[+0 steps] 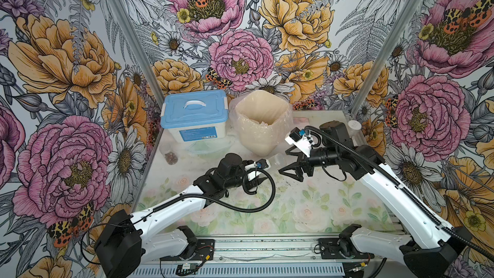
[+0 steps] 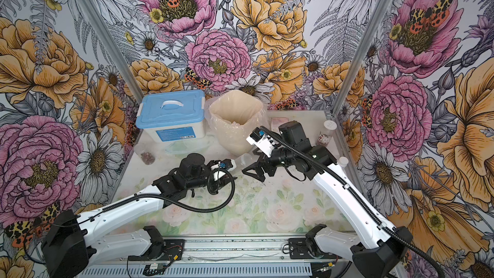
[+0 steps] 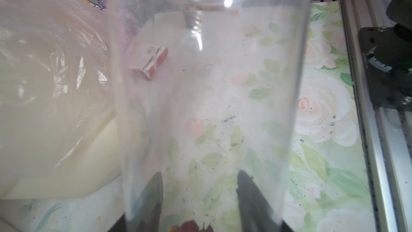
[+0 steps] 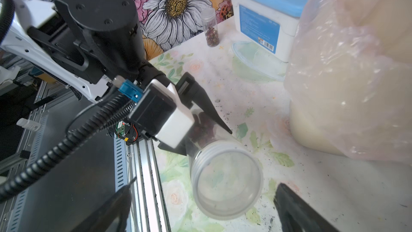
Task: Empty the moldy dried flower tea in the jars
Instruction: Unscrew the lid from the jar.
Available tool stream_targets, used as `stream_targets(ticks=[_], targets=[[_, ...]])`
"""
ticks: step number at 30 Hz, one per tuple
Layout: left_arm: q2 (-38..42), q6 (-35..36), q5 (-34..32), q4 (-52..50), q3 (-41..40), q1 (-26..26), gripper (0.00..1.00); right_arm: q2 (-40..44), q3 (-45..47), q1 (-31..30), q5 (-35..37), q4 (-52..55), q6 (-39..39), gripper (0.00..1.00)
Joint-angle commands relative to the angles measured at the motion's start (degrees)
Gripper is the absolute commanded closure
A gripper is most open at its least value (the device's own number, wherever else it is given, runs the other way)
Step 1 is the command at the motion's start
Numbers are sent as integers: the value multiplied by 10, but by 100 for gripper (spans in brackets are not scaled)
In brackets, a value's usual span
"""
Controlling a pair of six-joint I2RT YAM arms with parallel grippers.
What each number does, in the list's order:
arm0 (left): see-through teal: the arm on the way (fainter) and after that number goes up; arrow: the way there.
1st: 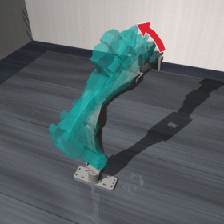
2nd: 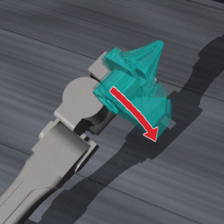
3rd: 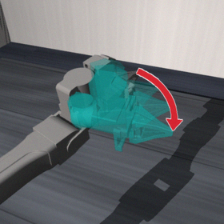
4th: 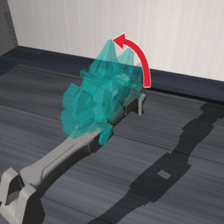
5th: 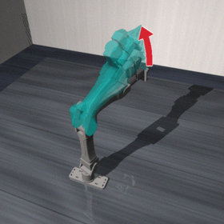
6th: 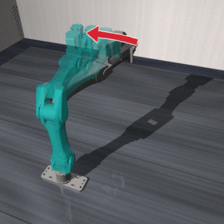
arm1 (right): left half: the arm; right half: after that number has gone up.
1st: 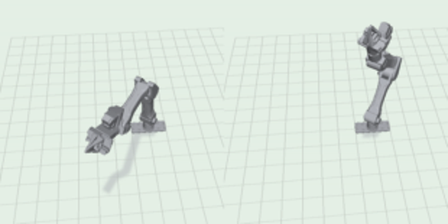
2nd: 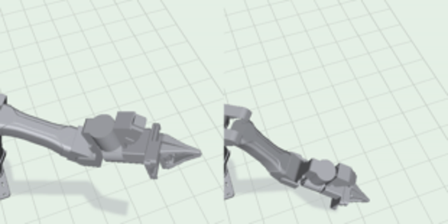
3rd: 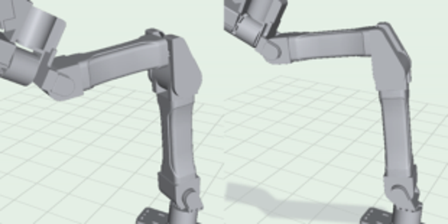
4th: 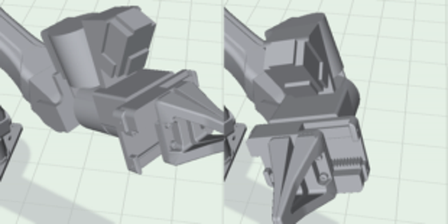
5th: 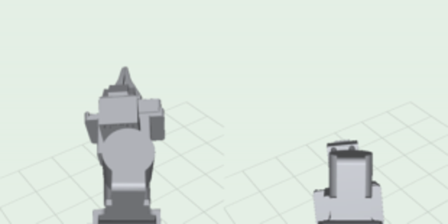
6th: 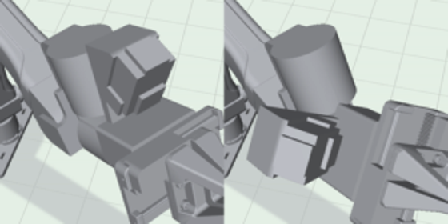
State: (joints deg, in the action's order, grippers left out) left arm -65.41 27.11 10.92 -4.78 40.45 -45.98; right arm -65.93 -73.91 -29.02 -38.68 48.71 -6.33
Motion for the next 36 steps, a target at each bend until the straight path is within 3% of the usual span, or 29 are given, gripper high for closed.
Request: stream_targets(ticks=[1,6,9,14,21,30,36], targets=[[16,24,-82,37,-14,-13,54,10,-31,12,36,-16,123,1],[15,51,-179,60,-22,-35,54,-27,-61,41,45,-14,316,3],[15,68,-223,77,-28,-47,54,-57,-52,45,20,-14,380,8],[14,83,-263,93,-34,-57,54,-77,-27,38,16,-15,391,8],[14,84,-265,94,-37,-60,54,-94,-21,19,6,-20,388,13],[14,84,-261,95,-40,-61,54,-108,-25,9,8,-29,385,31],[14,82,-255,91,-40,-61,54,-118,-27,7,2,-35,385,35]])
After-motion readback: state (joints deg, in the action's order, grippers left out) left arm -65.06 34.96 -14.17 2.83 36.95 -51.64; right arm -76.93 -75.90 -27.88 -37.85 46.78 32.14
